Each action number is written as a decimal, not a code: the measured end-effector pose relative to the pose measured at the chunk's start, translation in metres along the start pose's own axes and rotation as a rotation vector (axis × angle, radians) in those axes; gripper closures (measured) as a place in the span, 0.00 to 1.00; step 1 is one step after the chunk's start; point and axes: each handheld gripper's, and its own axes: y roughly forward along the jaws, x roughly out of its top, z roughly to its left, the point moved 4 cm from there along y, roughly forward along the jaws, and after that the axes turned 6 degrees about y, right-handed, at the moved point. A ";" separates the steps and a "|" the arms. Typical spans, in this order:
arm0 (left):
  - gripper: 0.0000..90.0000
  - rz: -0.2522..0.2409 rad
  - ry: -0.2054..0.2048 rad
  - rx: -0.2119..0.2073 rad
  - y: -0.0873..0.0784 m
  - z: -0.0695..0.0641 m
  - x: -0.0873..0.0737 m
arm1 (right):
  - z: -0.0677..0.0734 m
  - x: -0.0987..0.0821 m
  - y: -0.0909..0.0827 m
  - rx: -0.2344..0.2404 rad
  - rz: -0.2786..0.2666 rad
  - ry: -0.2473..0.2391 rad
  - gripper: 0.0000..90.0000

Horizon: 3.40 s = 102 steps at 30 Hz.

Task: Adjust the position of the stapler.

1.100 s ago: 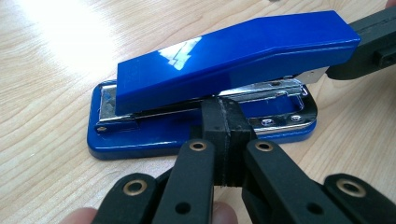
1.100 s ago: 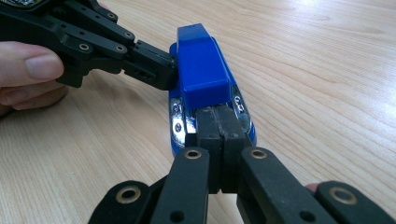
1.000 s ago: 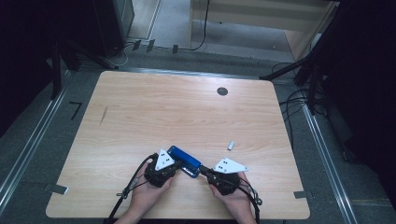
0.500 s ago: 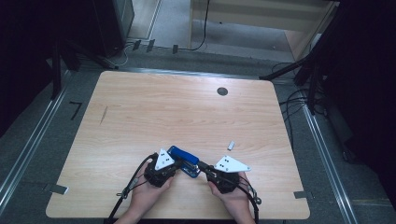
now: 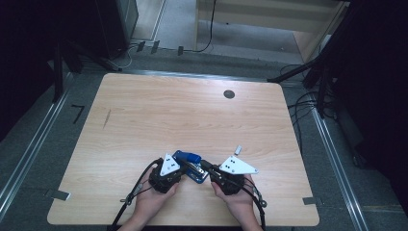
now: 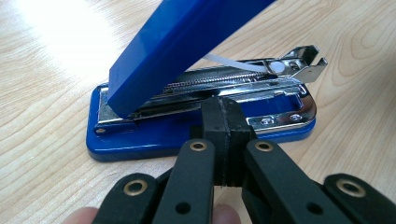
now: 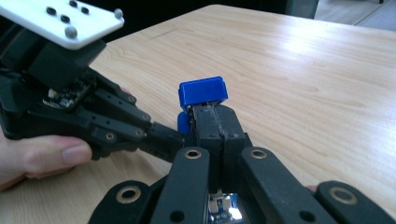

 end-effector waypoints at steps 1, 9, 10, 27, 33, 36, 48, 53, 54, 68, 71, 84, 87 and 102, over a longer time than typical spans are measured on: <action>1.00 0.000 0.000 0.000 0.000 0.000 0.000 | 0.001 0.001 0.001 0.000 -0.003 0.000 1.00; 1.00 -0.002 0.003 0.004 0.000 -0.001 0.000 | 0.005 0.012 0.007 0.014 -0.028 -0.009 1.00; 1.00 -0.001 0.006 0.003 0.000 -0.001 0.000 | 0.005 0.014 0.008 0.016 -0.032 -0.012 1.00; 1.00 0.001 0.019 0.007 0.000 -0.002 0.000 | 0.012 0.036 0.027 0.035 -0.058 -0.037 1.00; 1.00 -0.002 0.030 0.011 0.001 -0.003 0.000 | 0.015 0.042 0.036 0.039 -0.063 -0.047 1.00; 1.00 0.001 0.037 0.017 0.000 -0.003 0.000 | 0.016 0.044 0.039 0.043 -0.067 -0.049 1.00; 1.00 -0.003 0.035 0.018 0.001 -0.003 0.001 | 0.018 0.054 0.056 0.063 -0.061 -0.054 1.00; 1.00 -0.003 0.032 0.015 0.001 -0.003 0.001 | 0.019 0.051 0.068 0.057 -0.014 -0.079 1.00; 1.00 -0.003 0.031 0.014 0.001 -0.003 0.001 | 0.019 0.049 0.070 0.054 -0.004 -0.086 1.00; 1.00 -0.001 0.037 0.015 0.001 -0.003 0.001 | 0.017 0.046 0.089 0.057 0.049 -0.098 1.00; 1.00 -0.001 0.038 0.013 0.001 -0.002 0.001 | 0.016 0.046 0.092 0.066 0.056 -0.086 1.00; 1.00 0.000 0.035 0.011 0.001 -0.002 0.001 | 0.017 0.047 0.110 0.074 0.124 -0.073 1.00; 1.00 0.001 0.036 0.010 0.000 -0.002 0.001 | 0.015 0.046 0.114 0.071 0.146 -0.069 1.00; 1.00 0.002 0.031 0.006 0.000 -0.002 0.000 | 0.016 0.044 0.134 0.053 0.224 -0.074 1.00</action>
